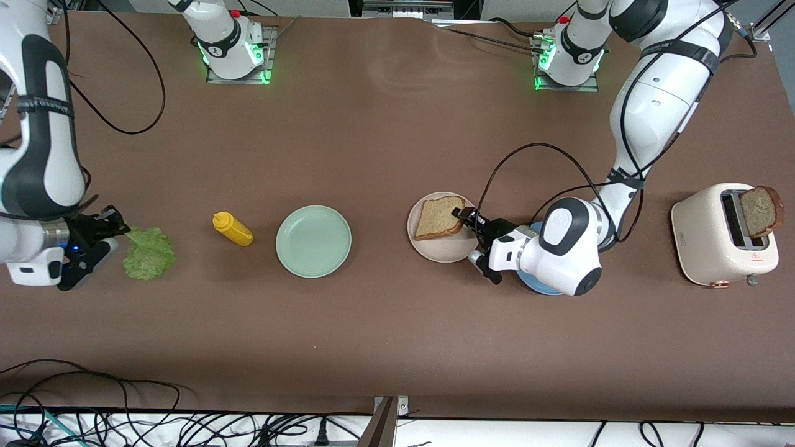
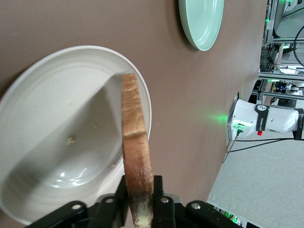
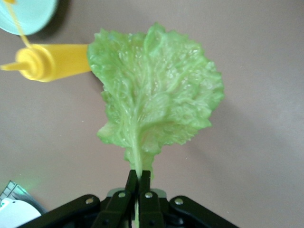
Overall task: Make sandwich on beige plate with both arms
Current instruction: 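Release the bread with the left gripper while the right gripper carries lettuce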
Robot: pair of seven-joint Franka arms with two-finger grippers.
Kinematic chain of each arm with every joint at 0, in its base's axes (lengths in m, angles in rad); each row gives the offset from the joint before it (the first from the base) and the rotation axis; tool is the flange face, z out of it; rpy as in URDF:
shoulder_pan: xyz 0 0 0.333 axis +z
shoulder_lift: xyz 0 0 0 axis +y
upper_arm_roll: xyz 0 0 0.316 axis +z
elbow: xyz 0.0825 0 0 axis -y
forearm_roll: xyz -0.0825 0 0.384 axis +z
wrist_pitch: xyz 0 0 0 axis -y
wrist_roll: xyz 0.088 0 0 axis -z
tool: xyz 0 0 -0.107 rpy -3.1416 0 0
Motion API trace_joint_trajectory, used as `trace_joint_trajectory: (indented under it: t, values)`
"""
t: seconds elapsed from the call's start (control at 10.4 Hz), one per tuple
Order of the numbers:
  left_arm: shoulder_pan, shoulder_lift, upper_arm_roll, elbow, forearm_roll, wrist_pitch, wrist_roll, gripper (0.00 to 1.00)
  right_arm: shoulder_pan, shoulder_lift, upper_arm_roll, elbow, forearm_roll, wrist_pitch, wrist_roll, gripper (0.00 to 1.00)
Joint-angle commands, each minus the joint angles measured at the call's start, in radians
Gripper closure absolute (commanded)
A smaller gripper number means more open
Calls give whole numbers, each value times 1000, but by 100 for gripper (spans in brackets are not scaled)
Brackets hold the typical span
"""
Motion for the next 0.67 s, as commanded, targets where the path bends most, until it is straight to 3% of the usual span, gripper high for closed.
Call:
trace_joint_trajectory:
  t: [0.0, 0.19, 0.57]
  values:
    - [16, -2, 7, 27, -32, -4, 57, 0, 0, -24, 33, 61, 50, -50, 30, 100]
    - [36, -5, 8, 27, -24, -6, 74, 0, 25, -51, 95, 66, 50, -68, 180, 100]
    - [83, -97, 14, 27, 68, -21, 57, 0, 37, -86, 286, 66, 49, -90, 577, 100]
